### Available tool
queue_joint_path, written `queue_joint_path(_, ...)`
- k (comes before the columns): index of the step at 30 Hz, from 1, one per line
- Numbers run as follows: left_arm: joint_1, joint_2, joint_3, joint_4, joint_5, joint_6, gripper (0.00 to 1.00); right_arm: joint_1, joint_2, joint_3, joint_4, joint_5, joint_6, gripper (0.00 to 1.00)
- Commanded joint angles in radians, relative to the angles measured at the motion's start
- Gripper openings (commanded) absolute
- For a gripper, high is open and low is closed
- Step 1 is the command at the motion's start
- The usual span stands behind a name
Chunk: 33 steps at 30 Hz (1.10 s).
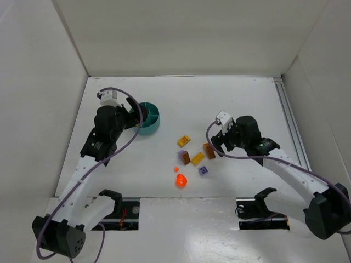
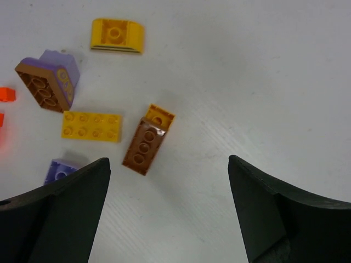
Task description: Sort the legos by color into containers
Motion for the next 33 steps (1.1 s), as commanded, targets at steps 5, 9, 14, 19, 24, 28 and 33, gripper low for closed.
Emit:
queue_joint_path(5, -0.174, -0.083, -0.107, -0.013, 0.023, -0.085, 1.0, 0.157, 0.139, -0.02, 0.111, 0.219, 0.27, 0.91)
queue_joint_path(9, -0.212, -0.083, -0.13, -0.066, -0.012, -0.085, 1.0, 0.202, 0.229, 0.017, 0.125, 0.358, 0.395, 0.89)
queue_joint_path(14, -0.212, -0.113, -0.151, -0.076, -0.012, -0.085, 1.0, 0.211, 0.335, 0.036, 0.171, 0.367, 0.433, 0.85)
queue_joint_path(19, -0.212, -0.147, -0.17, -0.087, -0.012, -0.095, 1.0, 0.211, 0.383, 0.048, 0.171, 0.378, 0.458, 0.7)
queue_joint_path(24, -0.212, -0.147, -0.17, -0.087, -0.012, -0.105, 1.0, 0.211, 0.383, 0.039, 0.18, 0.373, 0.438, 0.37)
queue_joint_path(28, -0.212, -0.147, -0.17, -0.087, -0.012, -0.105, 1.0, 0.211, 0.335, 0.039, 0.18, 0.324, 0.395, 0.25)
queue_joint_path(33, -0.212, -0.147, -0.17, -0.076, 0.029, -0.095, 1.0, 0.202, 0.233, 0.039, 0.18, 0.166, 0.233, 0.23)
